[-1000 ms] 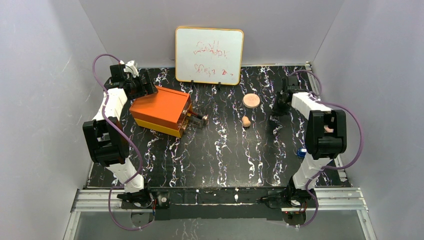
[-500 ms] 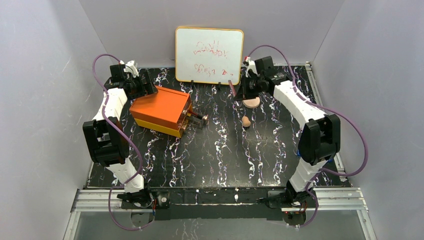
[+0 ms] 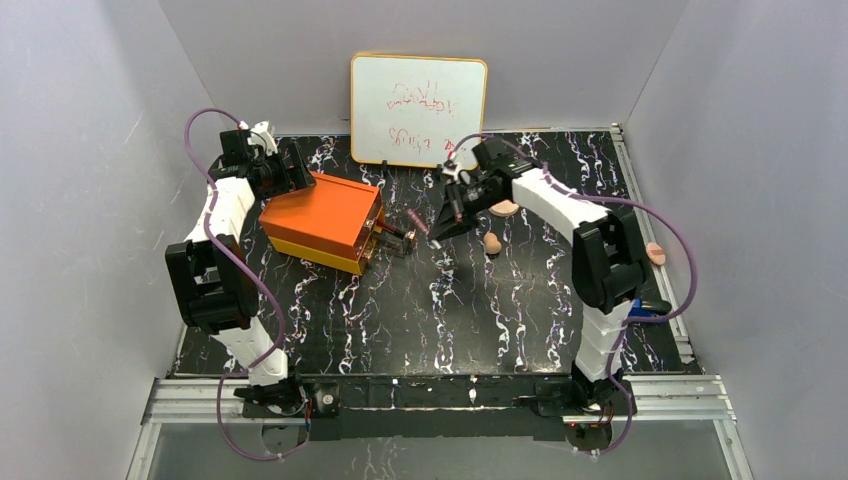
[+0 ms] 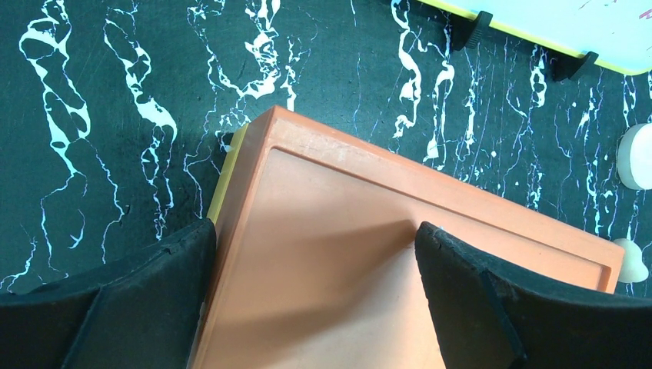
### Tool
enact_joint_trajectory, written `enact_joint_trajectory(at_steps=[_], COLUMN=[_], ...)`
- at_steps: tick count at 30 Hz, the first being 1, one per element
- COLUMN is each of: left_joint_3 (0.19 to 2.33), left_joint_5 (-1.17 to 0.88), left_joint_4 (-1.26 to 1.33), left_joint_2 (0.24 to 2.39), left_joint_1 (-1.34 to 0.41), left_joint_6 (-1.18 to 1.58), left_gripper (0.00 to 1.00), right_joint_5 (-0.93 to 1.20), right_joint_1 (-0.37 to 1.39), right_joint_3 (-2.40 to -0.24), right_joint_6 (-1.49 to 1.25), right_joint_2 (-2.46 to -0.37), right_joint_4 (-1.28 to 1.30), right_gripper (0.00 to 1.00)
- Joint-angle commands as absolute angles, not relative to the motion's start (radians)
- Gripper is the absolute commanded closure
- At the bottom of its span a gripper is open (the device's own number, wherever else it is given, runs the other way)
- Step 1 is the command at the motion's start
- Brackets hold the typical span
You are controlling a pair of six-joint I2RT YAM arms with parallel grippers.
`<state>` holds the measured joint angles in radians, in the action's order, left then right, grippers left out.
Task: Organize the makeup
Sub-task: Place the lipstick in the drawer.
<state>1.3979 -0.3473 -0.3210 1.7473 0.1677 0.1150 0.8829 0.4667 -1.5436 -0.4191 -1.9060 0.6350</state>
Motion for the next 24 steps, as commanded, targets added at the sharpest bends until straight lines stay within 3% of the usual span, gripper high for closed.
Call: enact_joint_trajectory(at_steps=[1, 24], left_joint_3=[1.338, 1.346], left_joint_5=[-0.307, -0.293], left_joint_4=[-0.527, -0.528], left_joint_2=[1.743, 1.756], left_joint_1=[0.148, 0.15], left_joint_6=[0.067, 0.065], left_gripper=[0.05, 0.04], right_joint_5=[0.942, 0.846], right_joint_1=[0.544, 0.589], right_joint_3=[-1.635, -2.002], right_joint_6=[-0.469, -0.513], right_joint_2=[-1.959, -2.272], right_joint_4=[0.652, 0.837], right_gripper=[0.99, 0.99])
